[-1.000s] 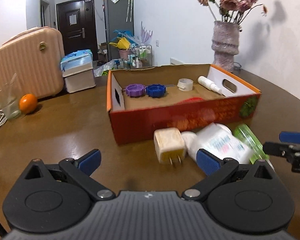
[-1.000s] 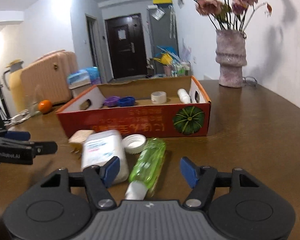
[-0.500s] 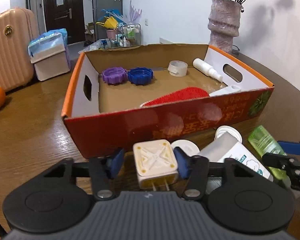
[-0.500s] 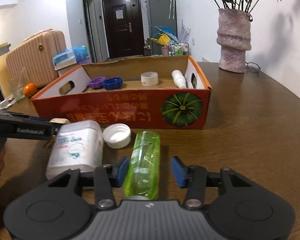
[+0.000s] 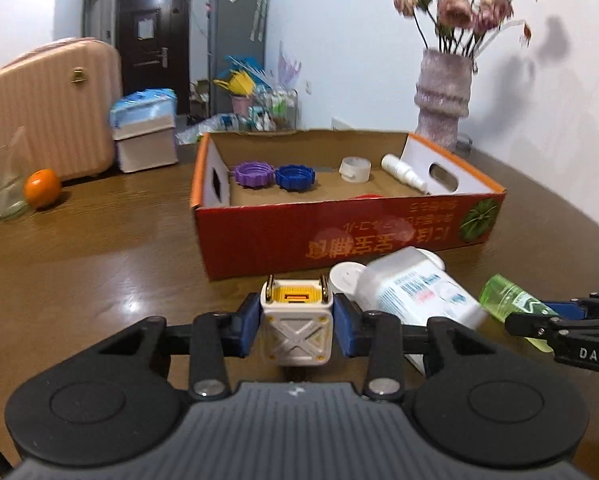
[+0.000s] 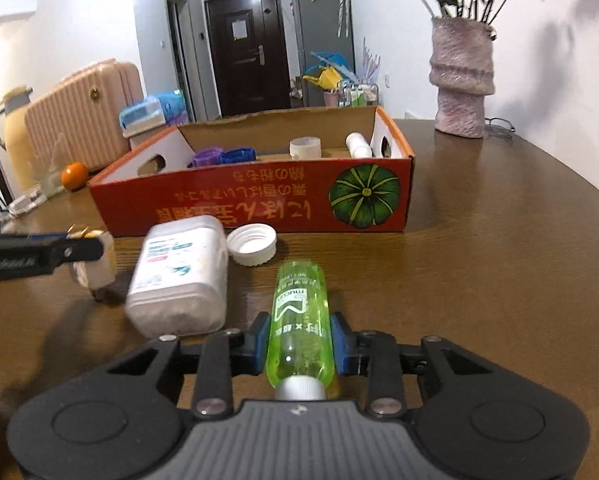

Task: Organize rigid objects
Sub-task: 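Grasp the white plug adapter with the left gripper while the right gripper grasps the green spray bottle, then lift the plug adapter and green bottle and carry them over the box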

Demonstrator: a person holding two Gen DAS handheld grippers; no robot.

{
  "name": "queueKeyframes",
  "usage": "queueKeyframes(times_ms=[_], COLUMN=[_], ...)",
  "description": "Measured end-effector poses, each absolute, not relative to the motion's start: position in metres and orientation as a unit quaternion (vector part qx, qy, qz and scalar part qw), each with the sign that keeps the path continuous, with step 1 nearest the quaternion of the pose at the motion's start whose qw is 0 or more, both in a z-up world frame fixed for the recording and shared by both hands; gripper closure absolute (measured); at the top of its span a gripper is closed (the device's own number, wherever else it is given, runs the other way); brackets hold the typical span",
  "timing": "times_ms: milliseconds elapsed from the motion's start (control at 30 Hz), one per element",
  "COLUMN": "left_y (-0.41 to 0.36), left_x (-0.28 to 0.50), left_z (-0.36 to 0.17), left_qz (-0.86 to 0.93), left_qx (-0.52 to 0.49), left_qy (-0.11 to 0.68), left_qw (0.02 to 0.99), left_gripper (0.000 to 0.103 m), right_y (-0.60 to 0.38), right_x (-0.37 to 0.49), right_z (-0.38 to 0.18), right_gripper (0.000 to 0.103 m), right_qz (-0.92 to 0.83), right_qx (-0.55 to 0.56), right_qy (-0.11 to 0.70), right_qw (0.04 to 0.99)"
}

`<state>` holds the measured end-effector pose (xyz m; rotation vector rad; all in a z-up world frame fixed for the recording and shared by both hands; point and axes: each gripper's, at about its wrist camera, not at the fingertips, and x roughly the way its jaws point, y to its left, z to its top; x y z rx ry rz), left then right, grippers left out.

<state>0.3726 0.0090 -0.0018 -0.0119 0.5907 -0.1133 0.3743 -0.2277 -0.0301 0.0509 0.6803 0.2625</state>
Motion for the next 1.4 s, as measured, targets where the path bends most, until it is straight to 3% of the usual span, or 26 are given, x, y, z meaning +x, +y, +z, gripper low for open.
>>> queueKeyframes(times_ms=[367, 533, 567, 800, 1100, 1400], left_y=[0.014, 0.018, 0.019, 0.024, 0.022, 0.025], left_x=[0.243, 0.198, 0.189, 0.135, 0.132, 0.216], left_z=[0.04, 0.047, 0.049, 0.053, 0.046, 0.06], left_qz=[-0.026, -0.029, -0.027, -0.028, -0.036, -0.062], left_qx=[-0.019, -0.027, -0.027, -0.028, -0.027, -0.016], left_qy=[0.191, 0.176, 0.171, 0.146, 0.153, 0.162], left_qw=[0.981, 0.984, 0.984, 0.988, 0.987, 0.985], left_gripper=[0.064, 0.064, 0.064, 0.064, 0.064, 0.064], right_y=[-0.212, -0.207, -0.206, -0.198, -0.196, -0.202], right_x=[0.278, 0.246, 0.237, 0.191, 0.171, 0.238], right_z=[0.014, 0.019, 0.022, 0.038, 0.031, 0.042], right_gripper=[0.074, 0.076, 0.082, 0.082, 0.082, 0.082], right_qz=[0.135, 0.135, 0.137, 0.145, 0.144, 0.159], right_qx=[-0.004, -0.002, -0.002, -0.002, -0.007, -0.045], right_qy=[0.254, 0.244, 0.237, 0.196, 0.197, 0.203], right_qw=[0.958, 0.96, 0.962, 0.97, 0.97, 0.965])
